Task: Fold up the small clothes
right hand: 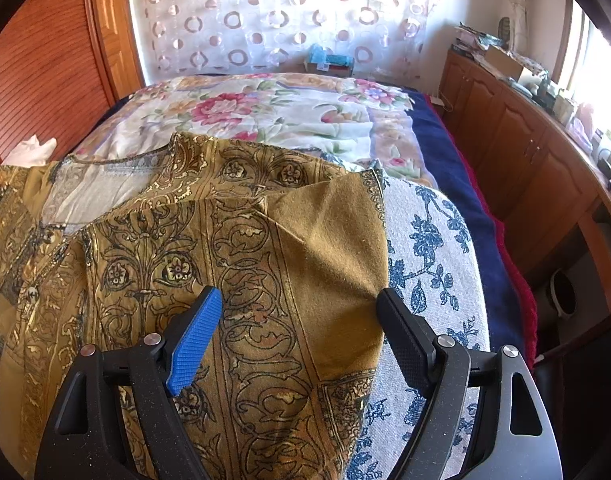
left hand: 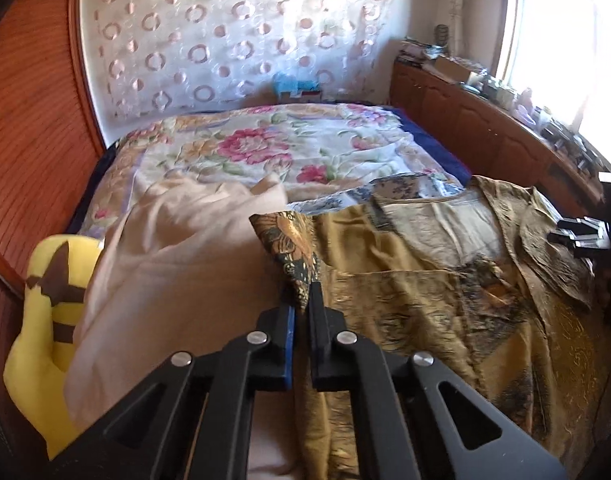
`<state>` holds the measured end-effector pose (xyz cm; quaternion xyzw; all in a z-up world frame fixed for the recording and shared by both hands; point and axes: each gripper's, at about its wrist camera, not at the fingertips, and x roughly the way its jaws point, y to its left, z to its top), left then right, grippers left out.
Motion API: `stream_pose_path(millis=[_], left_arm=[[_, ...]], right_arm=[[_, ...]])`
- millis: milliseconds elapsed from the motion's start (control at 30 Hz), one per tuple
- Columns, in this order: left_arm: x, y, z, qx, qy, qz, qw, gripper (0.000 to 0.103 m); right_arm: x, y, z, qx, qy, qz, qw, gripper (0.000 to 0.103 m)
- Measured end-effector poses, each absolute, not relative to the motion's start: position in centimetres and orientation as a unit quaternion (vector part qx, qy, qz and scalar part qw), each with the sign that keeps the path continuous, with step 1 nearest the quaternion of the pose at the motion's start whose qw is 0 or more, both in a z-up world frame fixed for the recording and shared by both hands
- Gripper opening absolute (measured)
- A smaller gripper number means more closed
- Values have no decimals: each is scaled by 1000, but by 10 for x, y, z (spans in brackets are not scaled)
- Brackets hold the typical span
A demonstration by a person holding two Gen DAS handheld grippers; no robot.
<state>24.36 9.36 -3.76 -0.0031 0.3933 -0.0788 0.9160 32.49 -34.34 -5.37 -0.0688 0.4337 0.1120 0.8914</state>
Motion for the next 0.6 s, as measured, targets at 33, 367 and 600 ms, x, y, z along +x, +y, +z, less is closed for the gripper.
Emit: stream_pose_path(millis=[33, 367, 600], left_arm=[[240, 90, -34, -1, 390, -84, 917, 2], [227, 79, -17, -7, 363, -105, 926, 2], [230, 79, -27, -12, 370, -105, 923, 2]], right_arm=[[324, -345, -50, -62, 431, 114, 893, 81], [365, -371, -42, -46, 454, 104, 884, 73], [378, -371, -52, -47, 466, 122, 875, 57]])
